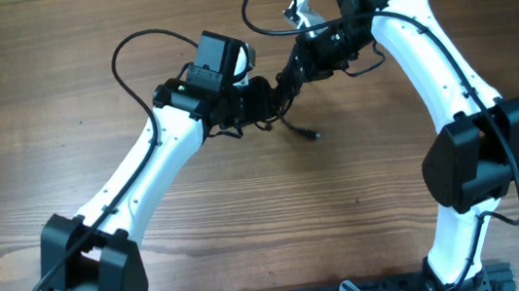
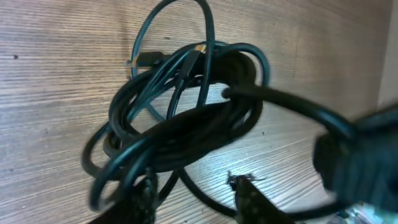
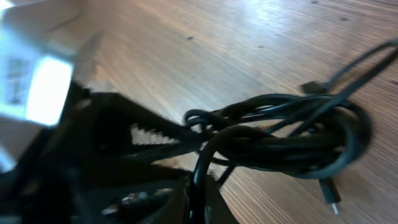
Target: Untangle cables
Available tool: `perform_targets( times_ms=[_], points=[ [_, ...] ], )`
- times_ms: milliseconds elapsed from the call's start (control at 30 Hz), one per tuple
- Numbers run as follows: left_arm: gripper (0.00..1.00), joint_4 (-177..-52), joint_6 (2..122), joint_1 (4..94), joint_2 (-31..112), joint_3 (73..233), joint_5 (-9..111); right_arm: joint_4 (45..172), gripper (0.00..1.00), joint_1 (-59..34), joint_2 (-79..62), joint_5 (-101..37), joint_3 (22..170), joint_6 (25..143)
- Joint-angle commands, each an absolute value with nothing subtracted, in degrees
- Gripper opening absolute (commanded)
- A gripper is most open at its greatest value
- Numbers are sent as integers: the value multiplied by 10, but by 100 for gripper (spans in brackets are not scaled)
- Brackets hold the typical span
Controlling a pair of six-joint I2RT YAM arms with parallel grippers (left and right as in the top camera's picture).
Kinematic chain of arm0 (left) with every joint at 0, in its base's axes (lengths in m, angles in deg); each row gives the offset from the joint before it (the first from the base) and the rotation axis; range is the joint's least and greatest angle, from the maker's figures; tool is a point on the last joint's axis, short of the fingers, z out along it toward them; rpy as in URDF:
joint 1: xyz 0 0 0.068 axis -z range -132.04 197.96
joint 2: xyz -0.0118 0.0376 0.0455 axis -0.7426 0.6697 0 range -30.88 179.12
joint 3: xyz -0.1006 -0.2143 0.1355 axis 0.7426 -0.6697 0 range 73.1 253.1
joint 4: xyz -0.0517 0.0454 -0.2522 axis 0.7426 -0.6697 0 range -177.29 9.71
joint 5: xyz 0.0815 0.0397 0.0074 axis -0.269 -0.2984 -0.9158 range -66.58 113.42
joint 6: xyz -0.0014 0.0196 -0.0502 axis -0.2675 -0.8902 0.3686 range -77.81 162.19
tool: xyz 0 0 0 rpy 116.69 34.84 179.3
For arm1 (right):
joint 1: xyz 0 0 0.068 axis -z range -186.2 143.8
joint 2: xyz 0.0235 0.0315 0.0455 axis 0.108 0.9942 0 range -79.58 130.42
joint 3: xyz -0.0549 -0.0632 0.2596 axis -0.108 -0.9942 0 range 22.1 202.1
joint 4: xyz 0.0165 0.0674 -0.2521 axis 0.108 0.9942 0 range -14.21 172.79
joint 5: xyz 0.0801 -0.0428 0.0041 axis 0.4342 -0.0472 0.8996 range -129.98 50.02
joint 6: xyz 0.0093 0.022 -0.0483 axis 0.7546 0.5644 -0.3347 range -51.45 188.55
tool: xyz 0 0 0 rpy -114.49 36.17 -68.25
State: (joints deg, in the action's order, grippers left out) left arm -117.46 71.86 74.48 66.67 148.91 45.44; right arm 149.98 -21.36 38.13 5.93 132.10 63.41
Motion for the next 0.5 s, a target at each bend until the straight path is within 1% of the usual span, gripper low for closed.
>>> perform_targets(
  times_ms=[0, 133, 200, 300, 400, 467],
  points=[
    [48, -1165, 726, 747, 675, 1492, 457, 1509, 4, -212, 391, 144, 1322, 593],
    [63, -1169, 724, 746, 675, 1492, 424, 1537, 4, -207, 391, 186, 1322, 549],
    [67, -1171, 724, 747, 677, 1492, 409, 1561, 4, -200, 391, 219, 1322, 520],
    [67, -1171, 724, 747, 682, 1492, 405, 1592, 4, -189, 391, 260, 1322, 480],
    [57, -1171, 724, 747, 691, 1492, 405, 1618, 4, -179, 391, 287, 1322, 453],
    [40, -1171, 724, 747, 696, 1492, 402, 1636, 4, -171, 391, 310, 1322, 441]
  ],
)
